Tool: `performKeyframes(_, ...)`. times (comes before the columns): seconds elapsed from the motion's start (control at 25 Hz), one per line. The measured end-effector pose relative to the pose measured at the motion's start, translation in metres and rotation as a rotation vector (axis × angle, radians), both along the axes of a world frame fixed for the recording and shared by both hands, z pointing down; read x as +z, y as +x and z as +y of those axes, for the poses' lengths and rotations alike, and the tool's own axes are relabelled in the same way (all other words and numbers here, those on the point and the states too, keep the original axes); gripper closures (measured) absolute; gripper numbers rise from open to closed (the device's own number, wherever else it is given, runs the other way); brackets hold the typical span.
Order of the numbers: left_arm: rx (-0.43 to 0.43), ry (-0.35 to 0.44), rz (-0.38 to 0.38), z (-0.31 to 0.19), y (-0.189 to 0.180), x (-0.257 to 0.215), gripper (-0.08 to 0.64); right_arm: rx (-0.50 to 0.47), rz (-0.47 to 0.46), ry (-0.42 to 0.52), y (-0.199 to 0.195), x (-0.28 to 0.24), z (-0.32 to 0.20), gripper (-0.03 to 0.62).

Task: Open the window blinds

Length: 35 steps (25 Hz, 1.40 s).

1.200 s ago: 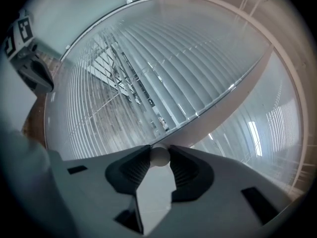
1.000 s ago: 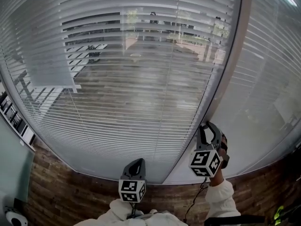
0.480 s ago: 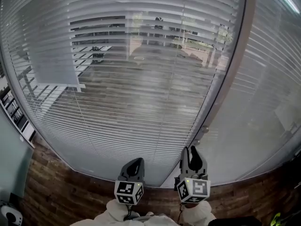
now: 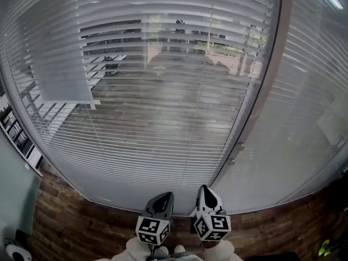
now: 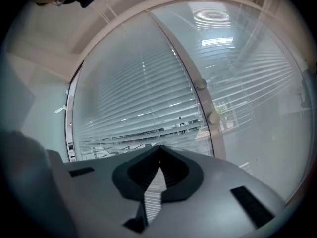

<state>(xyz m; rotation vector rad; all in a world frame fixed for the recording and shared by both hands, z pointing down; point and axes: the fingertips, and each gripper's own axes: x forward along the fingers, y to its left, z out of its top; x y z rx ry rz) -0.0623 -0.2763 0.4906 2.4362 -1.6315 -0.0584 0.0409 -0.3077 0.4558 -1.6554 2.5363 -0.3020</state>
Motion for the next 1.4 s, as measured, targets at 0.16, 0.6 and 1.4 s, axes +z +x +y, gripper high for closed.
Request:
performKeyframes(0.16,-0.002,0.007,0.005,0.014,-0.001,-0.006,0.561,0.02,-0.015,0.002,0.007,-0.005,0.011,0.578)
performKeyframes(0.6,-0.041,0.024,0.012,0.101,0.039,-0.013,0.561,-0.025,-0.01,-0.021,0.041,0.008,0.092,0.578)
performKeyframes(1.4,-0.028,0.119,0.008,0.124,0.038,-0.046,0.561,-0.011,0.011,0.049,0.026,-0.012,0.124,0.578)
